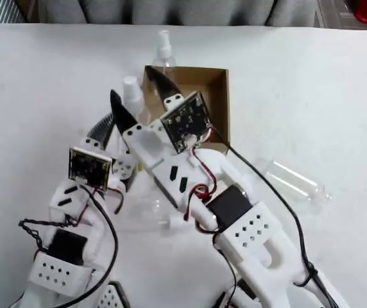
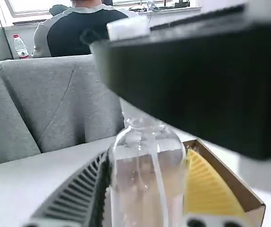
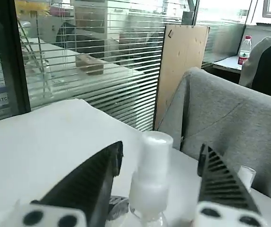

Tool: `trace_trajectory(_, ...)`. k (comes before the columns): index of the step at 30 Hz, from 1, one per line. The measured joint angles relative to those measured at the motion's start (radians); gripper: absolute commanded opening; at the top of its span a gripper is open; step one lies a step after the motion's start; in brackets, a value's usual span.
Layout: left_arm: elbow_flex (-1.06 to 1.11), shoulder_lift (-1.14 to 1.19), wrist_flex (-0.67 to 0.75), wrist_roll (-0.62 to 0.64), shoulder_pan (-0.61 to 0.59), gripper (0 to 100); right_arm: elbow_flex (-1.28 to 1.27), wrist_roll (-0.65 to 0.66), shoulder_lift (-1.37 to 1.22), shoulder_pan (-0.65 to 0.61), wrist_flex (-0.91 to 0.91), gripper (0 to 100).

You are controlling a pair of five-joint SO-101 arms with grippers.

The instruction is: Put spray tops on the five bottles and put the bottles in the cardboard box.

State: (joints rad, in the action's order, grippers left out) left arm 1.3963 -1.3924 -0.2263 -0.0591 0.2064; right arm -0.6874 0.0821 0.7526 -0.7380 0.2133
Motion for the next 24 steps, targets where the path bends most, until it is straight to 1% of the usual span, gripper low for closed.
trace_trajectory(8,0.0,0.0,0.0,0.0,0.0,2,0.0,0.0,0.097,-0.005,0.003,22.1)
trace_trajectory(10,0.0,0.0,0.0,0.0,0.0,2,0.003,0.0,0.13,-0.005,0.02,17.5)
trace_trajectory(13,0.0,0.0,0.0,0.0,0.0,2,0.028,-0.031,0.147,0.017,0.046,1.9)
trace_trajectory(14,0.0,0.0,0.0,0.0,0.0,2,0.04,-0.051,0.147,0.035,0.046,0.5)
trace_trajectory(16,0.0,0.0,0.0,0.0,0.0,2,0.06,-0.078,0.146,0.069,0.046,5.2)
trace_trajectory(19,0.0,0.0,0.0,0.0,0.0,2,0.077,-0.094,0.132,0.091,0.046,1.4)
trace_trajectory(24,0.0,0.0,0.0,0.0,0.0,2,0.077,-0.094,0.078,0.1,0.046,1.5)
